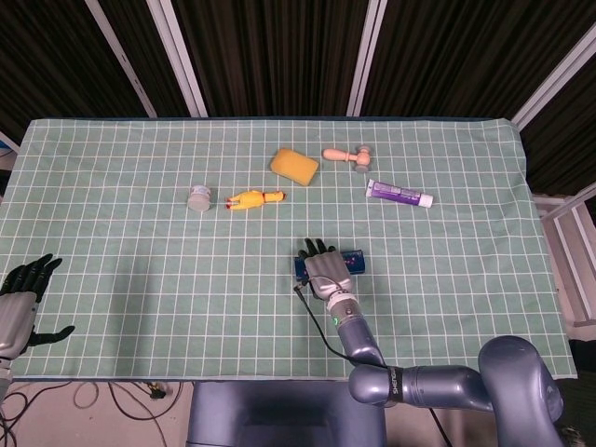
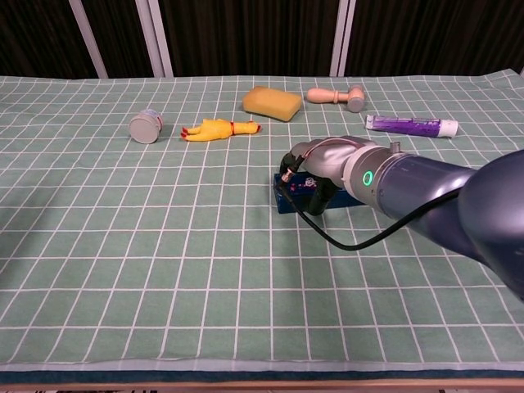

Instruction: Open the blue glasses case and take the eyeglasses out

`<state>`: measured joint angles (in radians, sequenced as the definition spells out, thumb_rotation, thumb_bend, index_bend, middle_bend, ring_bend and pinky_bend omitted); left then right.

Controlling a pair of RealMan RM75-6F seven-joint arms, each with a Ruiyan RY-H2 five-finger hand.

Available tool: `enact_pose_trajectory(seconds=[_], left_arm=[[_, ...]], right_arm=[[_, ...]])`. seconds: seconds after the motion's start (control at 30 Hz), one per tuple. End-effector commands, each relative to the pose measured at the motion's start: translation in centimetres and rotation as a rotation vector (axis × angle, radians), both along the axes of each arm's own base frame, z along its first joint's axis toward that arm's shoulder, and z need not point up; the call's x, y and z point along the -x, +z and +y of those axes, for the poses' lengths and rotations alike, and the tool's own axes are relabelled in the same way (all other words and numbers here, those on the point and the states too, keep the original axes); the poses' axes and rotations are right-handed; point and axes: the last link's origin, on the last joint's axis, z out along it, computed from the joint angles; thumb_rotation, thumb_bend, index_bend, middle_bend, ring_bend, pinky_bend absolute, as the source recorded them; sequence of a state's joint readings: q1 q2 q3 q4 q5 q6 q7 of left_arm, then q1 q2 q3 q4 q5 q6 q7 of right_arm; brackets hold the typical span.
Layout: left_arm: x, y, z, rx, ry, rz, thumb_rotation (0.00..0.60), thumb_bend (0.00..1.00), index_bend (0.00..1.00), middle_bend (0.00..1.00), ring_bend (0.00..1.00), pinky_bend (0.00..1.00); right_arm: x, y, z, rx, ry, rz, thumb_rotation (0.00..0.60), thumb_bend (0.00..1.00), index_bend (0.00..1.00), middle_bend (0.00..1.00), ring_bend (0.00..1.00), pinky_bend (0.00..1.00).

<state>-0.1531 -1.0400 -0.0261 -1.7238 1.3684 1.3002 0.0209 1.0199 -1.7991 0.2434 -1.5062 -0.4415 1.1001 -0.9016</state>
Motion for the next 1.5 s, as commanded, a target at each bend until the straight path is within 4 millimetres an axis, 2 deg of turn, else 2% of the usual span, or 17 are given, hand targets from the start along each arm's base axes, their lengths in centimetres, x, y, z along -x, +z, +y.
enact_pose_trajectory(seconds=[0.03, 0.43, 0.6, 0.8, 1.0, 1.2, 1.33, 1.5], left_arm=[[0.0, 0.0, 0.0, 0.000, 0.000, 0.000, 0.600, 0.02, 0.00, 0.00, 0.00, 0.00], [0.0, 0.0, 0.0, 0.002, -0.001, -0.003, 0.600, 0.02, 0.00, 0.00, 0.00, 0.00], [-0.1, 0.0, 0.1, 0.002, -0.001, -0.004, 0.600, 0.02, 0.00, 0.00, 0.00, 0.00], [-0.1, 0.0, 0.1, -0.001, -0.001, -0.005, 0.600, 0.02, 0.00, 0.00, 0.00, 0.00], [-0.1, 0.0, 0.1, -0.004, 0.000, -0.007, 0.600, 0.02, 0.00, 0.00, 0.00, 0.00], [-0.1, 0.0, 0.1, -0.008, 0.000, -0.007, 0.600, 0.02, 0.00, 0.00, 0.00, 0.00], [-0.1, 0.0, 0.1, -0.008, -0.002, -0.005, 0.600, 0.02, 0.00, 0.00, 0.00, 0.00], [-0.2, 0.0, 0.1, -0.006, -0.008, -0.001, 0.600, 0.02, 0.00, 0.00, 0.00, 0.00]], right_arm=[[0.0, 0.0, 0.0, 0.000, -0.001, 0.001, 0.600, 0.65, 0.20, 0.00, 0.00, 0.21], [0.1, 0.1, -0.2, 0.009, -0.008, -0.004, 0.600, 0.70, 0.20, 0.00, 0.00, 0.21], [0.2, 0.2, -0.4, 0.016, -0.011, -0.011, 0.600, 0.77, 0.14, 0.00, 0.00, 0.21], [0.7, 0.1, -0.9, 0.027, -0.019, -0.010, 0.600, 0.78, 0.09, 0.00, 0.00, 0.21], [0.8, 0.0, -2.4, 0.052, -0.032, 0.000, 0.600, 0.78, 0.09, 0.00, 0.00, 0.21], [-0.1, 0.3, -4.8, 0.105, -0.022, 0.016, 0.600, 0.78, 0.08, 0.00, 0.00, 0.21], [-1.2, 1.0, -5.8, 0.149, 0.003, 0.010, 0.600, 0.72, 0.08, 0.00, 0.00, 0.21], [-1.8, 2.3, -4.9, 0.154, 0.001, -0.042, 0.600, 0.58, 0.06, 0.00, 0.00, 0.21]])
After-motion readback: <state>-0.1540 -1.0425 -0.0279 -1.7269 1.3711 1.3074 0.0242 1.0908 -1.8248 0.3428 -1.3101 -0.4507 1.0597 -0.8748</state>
